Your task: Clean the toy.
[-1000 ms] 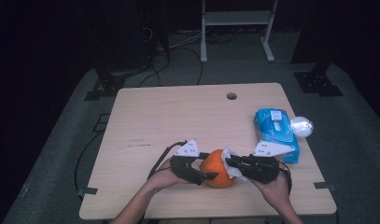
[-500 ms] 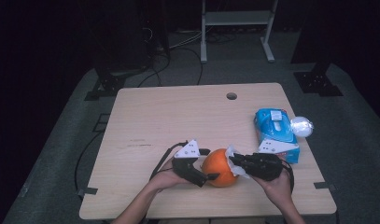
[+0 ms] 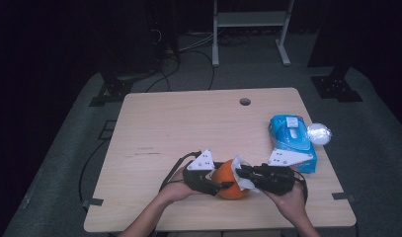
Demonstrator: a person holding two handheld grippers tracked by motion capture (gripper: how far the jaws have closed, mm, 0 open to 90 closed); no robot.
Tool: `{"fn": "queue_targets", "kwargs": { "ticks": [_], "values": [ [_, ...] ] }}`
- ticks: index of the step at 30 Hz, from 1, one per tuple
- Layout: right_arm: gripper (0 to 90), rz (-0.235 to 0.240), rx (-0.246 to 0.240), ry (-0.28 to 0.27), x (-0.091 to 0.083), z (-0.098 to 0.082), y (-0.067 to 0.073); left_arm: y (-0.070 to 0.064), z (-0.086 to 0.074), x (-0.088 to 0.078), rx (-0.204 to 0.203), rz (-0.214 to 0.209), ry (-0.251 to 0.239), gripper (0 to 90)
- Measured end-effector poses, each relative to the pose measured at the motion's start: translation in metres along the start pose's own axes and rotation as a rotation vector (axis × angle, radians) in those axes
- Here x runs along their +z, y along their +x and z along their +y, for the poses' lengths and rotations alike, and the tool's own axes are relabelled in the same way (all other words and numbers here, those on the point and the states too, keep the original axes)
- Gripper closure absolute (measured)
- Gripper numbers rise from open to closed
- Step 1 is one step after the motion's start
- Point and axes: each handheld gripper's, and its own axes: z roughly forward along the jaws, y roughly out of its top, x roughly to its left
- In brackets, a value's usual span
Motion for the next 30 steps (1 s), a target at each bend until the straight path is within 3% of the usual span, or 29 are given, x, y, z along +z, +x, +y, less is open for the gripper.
{"fn": "queue_targets", "kwargs": {
  "ticks": [2,6,7,11,15,16,19,23,26,30],
  "values": [
    [80.8,-0.012,-0.022,0.013,0.003,0.0,0.003,0.001,-0.004,0.002,-0.023,-0.001,-0.003,35.7],
    [81.0,-0.028,-0.002,0.022,0.004,-0.005,-0.005,-0.001,-0.009,0.006,-0.028,0.001,-0.01,33.7],
    [81.1,-0.054,0.021,0.023,0.001,-0.009,-0.013,-0.001,-0.01,0.008,-0.03,-0.001,-0.013,32.3],
    [81.2,-0.11,0.026,0.024,-0.006,-0.011,-0.018,0.0,-0.012,0.01,-0.041,-0.001,-0.033,30.4],
    [81.1,-0.068,0.012,0.018,-0.006,-0.01,-0.013,0.002,-0.012,0.011,-0.061,0.015,-0.05,30.2],
    [81.1,-0.044,-0.026,0.028,-0.001,-0.006,-0.002,0.003,-0.012,0.013,-0.088,0.018,-0.054,30.1],
    [81.2,-0.058,-0.066,0.05,0.006,-0.004,0.005,0.0,-0.012,0.013,-0.079,0.018,-0.046,30.1],
    [81.3,-0.058,-0.034,0.04,0.004,-0.006,-0.003,-0.001,-0.012,0.012,-0.06,0.008,-0.036,30.6],
    [81.3,-0.093,-0.015,0.024,-0.001,-0.008,-0.012,-0.001,-0.014,0.011,-0.043,-0.006,-0.036,30.6],
    [81.3,-0.123,0.059,0.028,-0.006,-0.017,-0.031,0.001,-0.016,0.009,-0.027,-0.019,-0.033,30.2]
  ]
}}
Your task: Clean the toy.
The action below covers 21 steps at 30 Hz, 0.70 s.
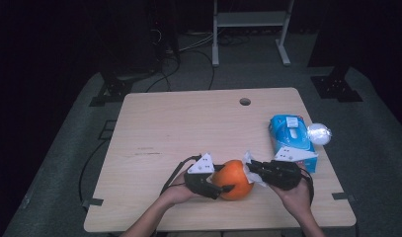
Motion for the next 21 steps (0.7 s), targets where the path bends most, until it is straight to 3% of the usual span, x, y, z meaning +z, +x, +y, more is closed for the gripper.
{"fn": "queue_targets", "kwargs": {
  "ticks": [3,7,10,13,15,19,21],
  "values": [
    [81.1,0.012,0.041,0.012,-0.001,-0.004,-0.008,0.002,-0.002,0.0,-0.014,-0.005,-0.012,29.6],
    [81.3,0.025,0.043,0.001,-0.002,-0.002,-0.005,0.003,-0.002,-0.001,-0.025,-0.003,-0.014,29.0],
    [81.2,0.05,0.015,-0.004,-0.002,0.001,0.002,0.005,-0.002,-0.002,-0.036,0.004,-0.013,28.0],
    [81.3,0.053,0.02,-0.001,-0.001,0.0,0.0,0.006,-0.002,-0.003,-0.042,0.006,-0.019,28.2],
    [81.2,0.047,0.041,0.006,0.0,-0.002,-0.006,0.005,-0.002,-0.003,-0.028,0.002,-0.018,30.3],
    [81.1,0.053,0.087,0.003,0.001,-0.007,-0.016,0.0,-0.002,-0.001,0.04,-0.033,-0.009,29.8],
    [81.4,0.062,0.097,-0.003,0.001,-0.007,-0.017,-0.001,-0.001,0.0,0.044,-0.034,-0.009,29.4]
  ]
}}
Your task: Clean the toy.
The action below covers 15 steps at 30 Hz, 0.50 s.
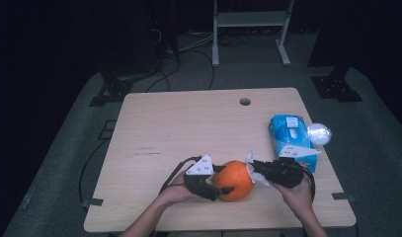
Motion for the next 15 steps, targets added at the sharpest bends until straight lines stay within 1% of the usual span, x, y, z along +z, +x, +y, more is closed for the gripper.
{"fn": "queue_targets", "kwargs": {
  "ticks": [3,5,6,7,9,10,12,13,14,15],
  "values": [
    [81.5,0.026,-0.012,-0.016,0.0,0.004,0.008,-0.005,0.003,0.002,0.035,0.003,0.011,29.0],
    [81.5,0.039,-0.04,-0.02,0.0,0.008,0.017,-0.009,0.005,0.005,0.063,0.007,0.012,28.4],
    [81.5,0.053,-0.052,-0.023,0.0,0.01,0.022,-0.009,0.005,0.005,0.063,0.007,0.012,28.4],
    [81.4,0.06,-0.069,-0.018,0.001,0.012,0.027,-0.011,0.006,0.007,0.079,0.016,0.01,28.2],
    [81.5,0.04,-0.096,-0.003,0.002,0.014,0.029,-0.011,0.006,0.007,0.071,0.014,0.008,25.3],
    [81.5,0.039,-0.096,0.004,0.003,0.013,0.028,-0.009,0.006,0.006,0.066,0.011,0.007,21.9],
    [81.6,0.045,-0.082,0.012,0.004,0.011,0.025,-0.006,0.005,0.007,0.037,0.012,-0.004,15.1],
    [81.6,0.044,-0.079,0.015,0.004,0.01,0.023,-0.005,0.005,0.008,0.027,0.017,0.007,11.3],
    [81.6,0.04,-0.08,0.017,0.004,0.01,0.022,-0.004,0.004,0.01,0.02,0.012,0.006,10.9],
    [81.5,0.035,-0.079,0.016,0.003,0.01,0.021,-0.004,0.002,0.011,0.015,0.006,0.003,12.6]
  ]
}}
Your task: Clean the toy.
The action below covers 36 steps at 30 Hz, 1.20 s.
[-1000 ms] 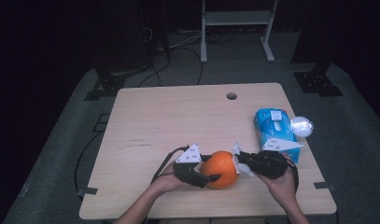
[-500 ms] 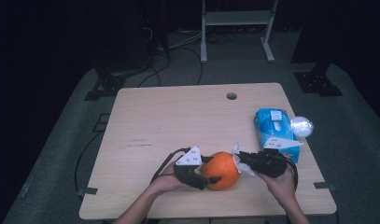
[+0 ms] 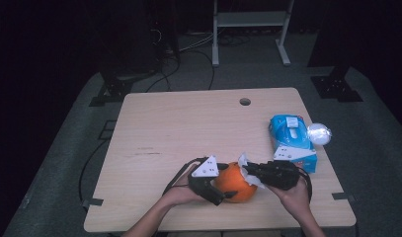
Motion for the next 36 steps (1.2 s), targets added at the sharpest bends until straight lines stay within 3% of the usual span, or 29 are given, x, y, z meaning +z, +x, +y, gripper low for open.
{"fn": "queue_targets", "kwargs": {
  "ticks": [4,7,8,12,18,22,28,33,36],
  "values": [
    [82.0,-0.023,-0.023,-0.008,-0.002,0.002,0.005,-0.002,0.002,0.0,0.002,0.02,0.001,24.8],
    [82.1,-0.007,-0.041,-0.019,-0.001,0.004,0.01,-0.004,0.003,0.001,0.001,0.03,-0.007,26.4],
    [82.2,0.03,-0.054,-0.018,0.002,0.007,0.018,-0.006,0.005,0.004,-0.002,0.044,-0.014,26.4],
    [82.5,-0.005,-0.128,0.016,0.011,0.008,0.033,-0.006,0.007,0.005,-0.02,0.075,-0.014,28.2],
    [82.5,-0.077,-0.123,0.008,0.001,0.007,0.02,-0.005,0.007,0.004,-0.021,0.067,-0.044,32.1],
    [82.5,-0.089,-0.126,0.015,0.003,0.006,0.024,-0.006,0.006,0.007,-0.02,0.068,-0.031,30.3],
    [82.4,-0.055,-0.167,0.04,0.017,0.006,0.038,-0.008,0.004,0.011,-0.019,0.049,-0.023,26.6],
    [82.4,-0.086,-0.164,0.023,0.007,0.008,0.031,-0.006,0.004,0.01,-0.024,0.048,-0.03,27.3],
    [82.4,-0.107,-0.133,0.014,-0.001,0.007,0.021,-0.003,0.003,0.008,-0.043,0.049,-0.035,27.3]
  ]
}}
